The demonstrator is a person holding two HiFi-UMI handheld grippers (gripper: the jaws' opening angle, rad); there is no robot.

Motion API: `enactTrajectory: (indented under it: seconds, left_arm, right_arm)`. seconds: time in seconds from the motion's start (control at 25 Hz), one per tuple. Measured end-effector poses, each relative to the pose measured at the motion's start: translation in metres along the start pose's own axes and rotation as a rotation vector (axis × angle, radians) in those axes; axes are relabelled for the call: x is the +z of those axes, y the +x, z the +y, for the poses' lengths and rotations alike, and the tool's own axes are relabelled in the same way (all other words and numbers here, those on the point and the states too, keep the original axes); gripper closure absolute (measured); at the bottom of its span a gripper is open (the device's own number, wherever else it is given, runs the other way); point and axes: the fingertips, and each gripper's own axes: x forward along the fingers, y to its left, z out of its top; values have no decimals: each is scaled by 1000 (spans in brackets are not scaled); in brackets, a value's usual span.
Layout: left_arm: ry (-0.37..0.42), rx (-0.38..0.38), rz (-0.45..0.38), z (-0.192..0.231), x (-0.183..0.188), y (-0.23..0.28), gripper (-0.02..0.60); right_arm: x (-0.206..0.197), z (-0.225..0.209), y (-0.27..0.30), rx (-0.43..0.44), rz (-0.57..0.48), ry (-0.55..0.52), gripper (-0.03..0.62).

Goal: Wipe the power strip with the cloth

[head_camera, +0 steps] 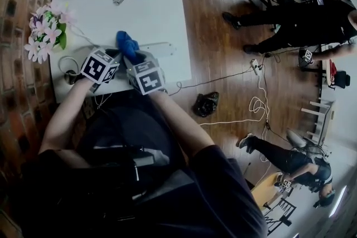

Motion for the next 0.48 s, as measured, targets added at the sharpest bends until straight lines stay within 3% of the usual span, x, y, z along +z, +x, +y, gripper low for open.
enactTrajectory:
  seconds: [0.12,0.28,0.48]
  left_arm:
    - [20,3,8,-1,-2,0,572]
    - [105,31,20,0,-2,1,572]
    - [107,44,23,-1,-2,1,572]
  right_arm:
    - [-1,1,0,17,-8,-19,502]
    - [0,0,-1,35,-38,-18,503]
    - [0,0,-2,71,-43,-16,503]
